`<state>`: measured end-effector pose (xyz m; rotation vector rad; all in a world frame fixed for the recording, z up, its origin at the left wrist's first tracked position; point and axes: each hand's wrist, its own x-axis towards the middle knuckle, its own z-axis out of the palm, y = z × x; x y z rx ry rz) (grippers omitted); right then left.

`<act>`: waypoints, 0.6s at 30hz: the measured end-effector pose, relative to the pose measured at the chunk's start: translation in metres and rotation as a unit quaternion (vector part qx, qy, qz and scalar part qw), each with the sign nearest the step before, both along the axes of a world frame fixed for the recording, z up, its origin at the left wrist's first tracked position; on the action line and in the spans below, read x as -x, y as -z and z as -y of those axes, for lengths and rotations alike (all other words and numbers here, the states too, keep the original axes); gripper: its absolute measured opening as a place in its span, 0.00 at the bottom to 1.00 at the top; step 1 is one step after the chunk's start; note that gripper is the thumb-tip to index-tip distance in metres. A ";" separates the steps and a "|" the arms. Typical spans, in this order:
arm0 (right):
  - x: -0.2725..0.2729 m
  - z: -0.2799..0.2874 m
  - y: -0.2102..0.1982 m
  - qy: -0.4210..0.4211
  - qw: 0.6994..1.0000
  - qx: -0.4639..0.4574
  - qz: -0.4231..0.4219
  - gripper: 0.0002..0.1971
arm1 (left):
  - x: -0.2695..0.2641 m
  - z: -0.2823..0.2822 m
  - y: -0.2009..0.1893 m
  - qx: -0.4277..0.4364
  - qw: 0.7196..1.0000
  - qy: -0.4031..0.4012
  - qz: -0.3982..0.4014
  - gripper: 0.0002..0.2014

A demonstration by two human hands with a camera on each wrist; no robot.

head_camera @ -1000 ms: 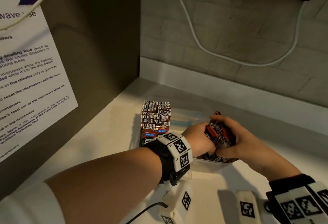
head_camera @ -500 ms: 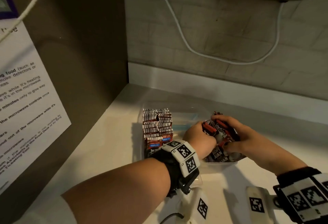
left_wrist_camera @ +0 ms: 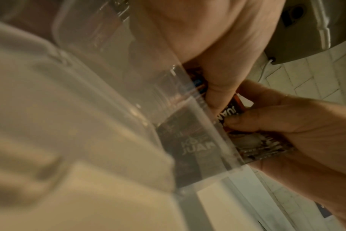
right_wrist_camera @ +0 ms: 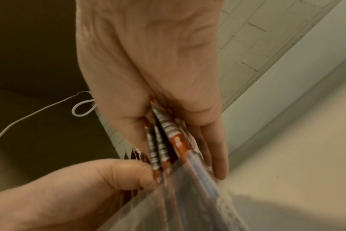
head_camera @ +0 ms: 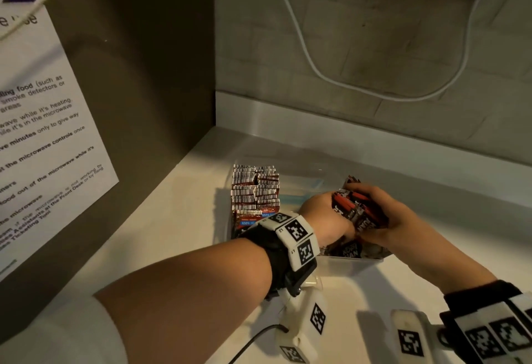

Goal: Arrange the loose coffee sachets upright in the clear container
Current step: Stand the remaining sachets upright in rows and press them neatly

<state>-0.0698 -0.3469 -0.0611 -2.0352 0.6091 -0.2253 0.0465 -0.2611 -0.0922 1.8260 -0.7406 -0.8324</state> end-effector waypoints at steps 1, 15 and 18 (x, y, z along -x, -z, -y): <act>0.000 0.001 0.001 0.002 1.000 0.010 0.002 0.33 | 0.000 -0.001 0.000 0.002 1.000 -0.007 0.002 0.21; -0.005 -0.004 0.003 0.045 0.994 0.103 -0.012 0.31 | -0.002 -0.003 0.002 0.041 0.995 -0.065 -0.058 0.21; -0.005 -0.004 0.002 0.054 0.993 0.102 -0.005 0.27 | 0.000 0.000 0.001 0.045 0.996 -0.059 -0.059 0.20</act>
